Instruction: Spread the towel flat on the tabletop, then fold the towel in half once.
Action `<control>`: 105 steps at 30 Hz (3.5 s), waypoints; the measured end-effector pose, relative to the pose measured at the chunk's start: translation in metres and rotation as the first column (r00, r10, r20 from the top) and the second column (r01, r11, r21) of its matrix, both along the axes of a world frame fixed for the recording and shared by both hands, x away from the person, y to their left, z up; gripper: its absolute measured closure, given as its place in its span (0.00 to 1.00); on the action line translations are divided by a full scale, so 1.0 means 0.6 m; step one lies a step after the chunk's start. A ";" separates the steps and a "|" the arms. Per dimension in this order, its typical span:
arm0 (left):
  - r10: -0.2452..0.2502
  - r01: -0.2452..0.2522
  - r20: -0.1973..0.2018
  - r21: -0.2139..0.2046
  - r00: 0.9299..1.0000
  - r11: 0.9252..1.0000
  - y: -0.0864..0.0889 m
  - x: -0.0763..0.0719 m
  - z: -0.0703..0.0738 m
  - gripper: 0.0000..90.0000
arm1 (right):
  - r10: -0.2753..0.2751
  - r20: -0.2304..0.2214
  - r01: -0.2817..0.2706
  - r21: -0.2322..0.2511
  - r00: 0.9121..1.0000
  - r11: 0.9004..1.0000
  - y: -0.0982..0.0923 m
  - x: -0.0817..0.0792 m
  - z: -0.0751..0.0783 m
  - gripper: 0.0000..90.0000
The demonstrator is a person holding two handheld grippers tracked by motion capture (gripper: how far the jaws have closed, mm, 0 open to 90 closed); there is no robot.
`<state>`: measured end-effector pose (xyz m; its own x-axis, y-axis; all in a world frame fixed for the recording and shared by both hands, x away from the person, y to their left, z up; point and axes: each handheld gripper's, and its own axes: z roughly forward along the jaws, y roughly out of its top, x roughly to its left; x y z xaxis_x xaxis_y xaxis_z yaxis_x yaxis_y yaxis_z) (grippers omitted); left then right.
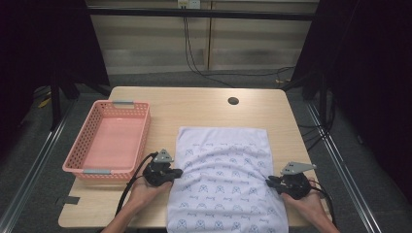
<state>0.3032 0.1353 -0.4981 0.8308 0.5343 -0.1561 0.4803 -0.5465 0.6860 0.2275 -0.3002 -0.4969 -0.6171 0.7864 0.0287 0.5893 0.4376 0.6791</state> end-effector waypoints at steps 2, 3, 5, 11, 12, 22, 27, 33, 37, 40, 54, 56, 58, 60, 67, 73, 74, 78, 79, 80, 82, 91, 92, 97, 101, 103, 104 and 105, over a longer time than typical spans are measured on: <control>0.009 -0.009 -0.027 -0.019 1.000 1.000 0.005 -0.006 -0.001 0.98 | 0.004 -0.004 -0.004 0.008 1.000 1.000 -0.005 -0.012 0.000 0.88; 0.011 -0.012 -0.033 -0.018 0.999 1.000 0.006 -0.008 0.000 0.98 | 0.004 -0.012 -0.003 0.015 1.000 1.000 -0.007 -0.018 0.001 0.88; 0.000 -0.001 -0.041 -0.019 0.999 1.000 0.008 -0.016 0.000 0.98 | 0.009 -0.018 -0.009 0.013 1.000 1.000 -0.008 -0.029 0.002 0.88; -0.055 0.054 -0.074 -0.007 0.996 0.998 0.008 -0.056 0.005 0.98 | 0.038 -0.048 -0.037 0.014 0.998 0.999 -0.010 -0.057 0.006 0.88; -0.063 0.063 -0.079 0.002 0.995 0.998 0.007 -0.067 0.007 0.97 | 0.042 -0.054 -0.041 0.017 0.998 0.999 -0.011 -0.059 0.007 0.87; -0.037 0.035 -0.046 -0.043 0.998 0.998 0.018 -0.071 0.021 0.71 | 0.016 0.024 -0.017 0.079 1.000 0.997 -0.013 -0.052 0.026 0.57; 0.043 -0.046 -0.029 -0.087 0.999 0.995 0.018 -0.033 0.030 0.69 | -0.013 0.053 0.009 0.079 0.999 0.997 -0.015 -0.023 0.030 0.51; 0.106 -0.108 -0.024 -0.082 0.994 0.991 0.003 0.013 0.023 0.65 | -0.043 0.073 0.037 0.088 0.996 0.995 -0.026 0.043 0.035 0.48; 0.077 -0.076 0.005 -0.082 0.997 0.994 -0.012 0.043 0.018 0.66 | -0.073 0.070 0.068 0.077 0.995 0.995 -0.028 0.118 0.030 0.43; 0.122 -0.121 0.007 -0.089 0.992 0.989 -0.019 0.066 0.013 0.65 | -0.077 0.076 0.072 0.073 0.994 0.995 -0.025 0.151 0.026 0.42; 0.232 -0.234 -0.034 -0.078 0.972 0.969 0.000 0.094 -0.005 0.54 | -0.121 0.066 0.120 0.019 0.990 0.993 0.000 0.240 -0.022 0.37; 0.241 -0.243 -0.031 -0.083 0.970 0.967 0.000 0.098 -0.006 0.52 | -0.128 0.062 0.125 0.045 0.990 0.991 -0.002 0.239 -0.025 0.41; 0.253 -0.254 -0.016 -0.083 0.967 0.964 0.002 0.103 -0.004 0.50 | -0.100 0.066 0.097 0.053 0.993 0.994 0.001 0.235 -0.024 0.55; 0.273 -0.275 -0.036 -0.077 0.961 0.958 0.003 0.109 -0.004 0.49 | -0.092 0.059 0.089 0.050 0.994 0.995 0.004 0.231 -0.022 0.61; 0.277 -0.277 -0.005 -0.034 0.961 0.960 -0.009 0.120 -0.005 0.48 | -0.072 0.046 0.069 0.072 0.996 0.995 0.005 0.229 -0.020 0.91; 0.286 -0.287 -0.009 -0.046 0.958 0.957 -0.010 0.126 -0.008 0.48 | -0.078 0.027 0.076 0.073 0.997 0.994 0.002 0.222 -0.016 0.94; 0.283 -0.282 0.002 -0.035 0.959 0.959 -0.013 0.127 -0.008 0.48 | -0.074 0.032 0.072 0.071 0.997 0.995 0.000 0.221 -0.016 0.94; 0.274 -0.273 0.037 -0.024 0.961 0.962 -0.023 0.139 -0.010 0.52 | -0.069 0.023 0.067 0.086 0.997 0.994 -0.001 0.218 -0.015 0.94; 0.279 -0.278 0.042 -0.030 0.959 0.960 -0.026 0.145 -0.011 0.54 | -0.067 0.025 0.065 0.085 0.997 0.994 -0.002 0.217 -0.015 0.94; 0.279 -0.278 0.042 -0.029 0.959 0.960 -0.029 0.147 -0.011 0.64 | -0.071 0.023 0.068 0.098 0.997 0.993 -0.002 0.217 -0.013 0.94; 0.261 -0.261 0.051 -0.007 0.964 0.965 -0.036 0.152 -0.009 0.71 | -0.065 0.026 0.062 0.103 0.998 0.993 -0.003 0.217 -0.012 0.94; 0.180 -0.177 0.003 -0.173 0.984 0.969 -0.020 0.146 0.030 0.97 | -0.095 0.087 0.074 0.211 0.992 0.975 -0.027 0.210 0.037 0.95; 0.170 -0.164 0.018 -0.196 0.985 0.967 -0.018 0.141 0.049 0.97 | -0.102 0.097 0.078 0.225 0.990 0.971 -0.031 0.210 0.046 0.95; 0.175 -0.144 0.101 -0.260 0.979 0.955 -0.001 0.139 0.124 0.97 | -0.126 0.178 0.065 0.313 0.976 0.947 -0.049 0.212 0.113 0.95; 0.204 -0.154 0.131 -0.317 0.970 0.936 0.011 0.157 0.172 0.97 | -0.128 0.230 0.045 0.334 0.965 0.941 -0.055 0.220 0.169 0.95; 0.215 -0.153 0.156 -0.336 0.964 0.929 0.009 0.170 0.195 0.97 | -0.132 0.245 0.046 0.328 0.960 0.943 -0.054 0.227 0.191 0.95; 0.218 -0.153 0.161 -0.341 0.963 0.928 0.008 0.176 0.204 0.97 | -0.135 0.253 0.046 0.329 0.958 0.943 -0.053 0.233 0.200 0.95; 0.222 -0.154 0.166 -0.344 0.961 0.926 0.006 0.181 0.210 0.97 | -0.142 0.259 0.052 0.325 0.955 0.944 -0.054 0.239 0.207 0.95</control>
<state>0.4119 0.1392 -0.3719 0.7517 0.6315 -0.1899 0.3877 -0.1902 0.9020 0.3709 -0.3324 -0.3727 -0.5571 0.8216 0.1212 0.3880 0.1285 0.9126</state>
